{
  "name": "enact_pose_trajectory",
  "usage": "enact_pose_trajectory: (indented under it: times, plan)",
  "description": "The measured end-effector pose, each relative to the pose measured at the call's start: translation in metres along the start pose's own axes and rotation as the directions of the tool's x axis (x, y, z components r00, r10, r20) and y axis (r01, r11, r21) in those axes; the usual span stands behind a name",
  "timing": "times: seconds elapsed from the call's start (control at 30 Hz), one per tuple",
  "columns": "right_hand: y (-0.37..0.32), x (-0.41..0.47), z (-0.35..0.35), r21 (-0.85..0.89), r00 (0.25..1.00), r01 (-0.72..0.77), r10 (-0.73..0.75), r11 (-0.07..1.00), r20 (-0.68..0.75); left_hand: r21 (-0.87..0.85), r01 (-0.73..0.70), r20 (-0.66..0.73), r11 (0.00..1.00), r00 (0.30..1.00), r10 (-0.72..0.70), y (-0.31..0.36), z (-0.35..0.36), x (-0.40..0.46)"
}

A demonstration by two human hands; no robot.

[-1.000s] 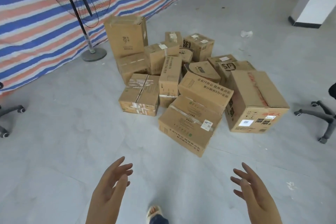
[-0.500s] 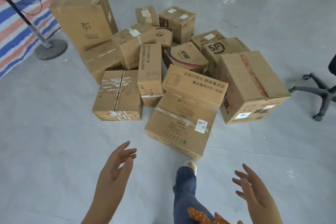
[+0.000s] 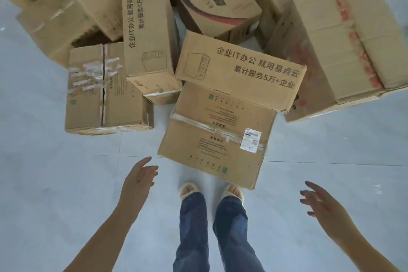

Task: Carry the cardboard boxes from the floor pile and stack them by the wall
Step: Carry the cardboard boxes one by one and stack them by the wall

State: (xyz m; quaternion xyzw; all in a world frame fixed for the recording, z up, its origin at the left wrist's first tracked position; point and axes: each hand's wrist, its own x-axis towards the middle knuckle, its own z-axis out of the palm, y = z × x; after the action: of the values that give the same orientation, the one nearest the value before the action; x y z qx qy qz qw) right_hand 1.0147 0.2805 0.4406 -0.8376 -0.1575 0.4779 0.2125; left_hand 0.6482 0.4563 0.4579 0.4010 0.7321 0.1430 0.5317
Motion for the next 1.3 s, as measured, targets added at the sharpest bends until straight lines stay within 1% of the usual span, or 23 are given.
enact_pose_trajectory:
  times: [0.07,0.17,0.27,0.33,0.37,0.43,0.47,0.53,0.6,0.67,0.73,0.87,0.93,1.0,1.07,1.13,1.23,1.3]
  plan:
    - [0.022,0.063,0.036,0.002,0.996,-0.085,0.085,0.996,-0.014,0.131,0.064,0.038,0.989,0.997,-0.07,-0.026,0.029,0.078]
    - [0.05,0.143,0.097,0.064,0.978,-0.207,0.208,0.976,-0.009,0.356,0.127,0.037,0.926,0.988,-0.15,-0.063,0.061,0.179]
    - [0.075,0.209,0.149,0.059,0.967,-0.25,0.252,0.966,-0.029,0.489,0.083,0.009,0.868,0.995,-0.1,-0.092,0.087,0.258]
    - [0.091,0.242,0.175,0.026,0.957,-0.278,0.279,0.96,-0.075,0.605,0.067,-0.011,0.794,0.997,-0.077,-0.111,0.098,0.296]
    - [0.098,0.255,0.185,0.028,0.951,-0.293,0.295,0.956,-0.095,0.639,0.079,-0.023,0.765,0.996,-0.084,-0.12,0.103,0.31]
    - [0.108,0.272,0.2,0.065,0.94,-0.312,0.318,0.948,-0.127,0.658,0.106,-0.036,0.746,0.993,-0.109,-0.134,0.111,0.332]
    - [0.112,0.278,0.204,0.082,0.934,-0.318,0.327,0.945,-0.144,0.655,0.121,-0.046,0.746,0.992,-0.121,-0.139,0.114,0.341]
    - [0.116,0.284,0.21,0.085,0.919,-0.334,0.345,0.939,-0.191,0.623,0.17,-0.119,0.763,0.985,-0.122,-0.144,0.117,0.354]
    - [0.117,0.284,0.207,0.075,0.898,-0.359,0.366,0.93,-0.246,0.586,0.215,-0.194,0.781,0.973,-0.122,-0.141,0.114,0.358]
    - [0.116,0.278,0.198,0.067,0.886,-0.375,0.378,0.925,-0.27,0.584,0.233,-0.185,0.777,0.971,-0.152,-0.133,0.105,0.357]
    - [0.111,0.267,0.184,0.054,0.891,-0.374,0.375,0.926,-0.256,0.582,0.223,-0.152,0.782,0.974,-0.166,-0.123,0.095,0.35]
    - [0.089,0.243,0.149,-0.008,0.909,-0.346,0.333,0.938,-0.251,0.609,0.143,-0.165,0.78,0.985,-0.051,-0.094,0.083,0.319]
    - [0.07,0.229,0.129,-0.101,0.921,-0.314,0.278,0.944,-0.272,0.613,0.112,-0.187,0.782,0.982,0.006,-0.075,0.079,0.301]
    - [0.048,0.212,0.109,-0.195,0.928,-0.285,0.219,0.938,-0.302,0.603,0.12,-0.221,0.789,0.975,0.021,-0.054,0.072,0.283]
    - [0.028,0.191,0.09,-0.255,0.931,-0.262,0.175,0.931,-0.32,0.625,0.131,-0.215,0.77,0.977,0.008,-0.035,0.059,0.264]
    - [0.01,0.162,0.073,-0.269,0.934,-0.255,0.164,0.929,-0.318,0.624,0.144,-0.193,0.768,0.981,-0.027,-0.017,0.041,0.239]
    - [-0.01,0.109,0.05,-0.286,0.941,-0.244,0.155,0.927,-0.301,0.584,0.162,-0.171,0.795,0.982,-0.074,0.002,0.008,0.19]
    - [-0.019,0.07,0.037,-0.299,0.946,-0.22,0.128,0.929,-0.299,0.529,0.165,-0.169,0.832,0.982,-0.088,0.013,-0.016,0.152]
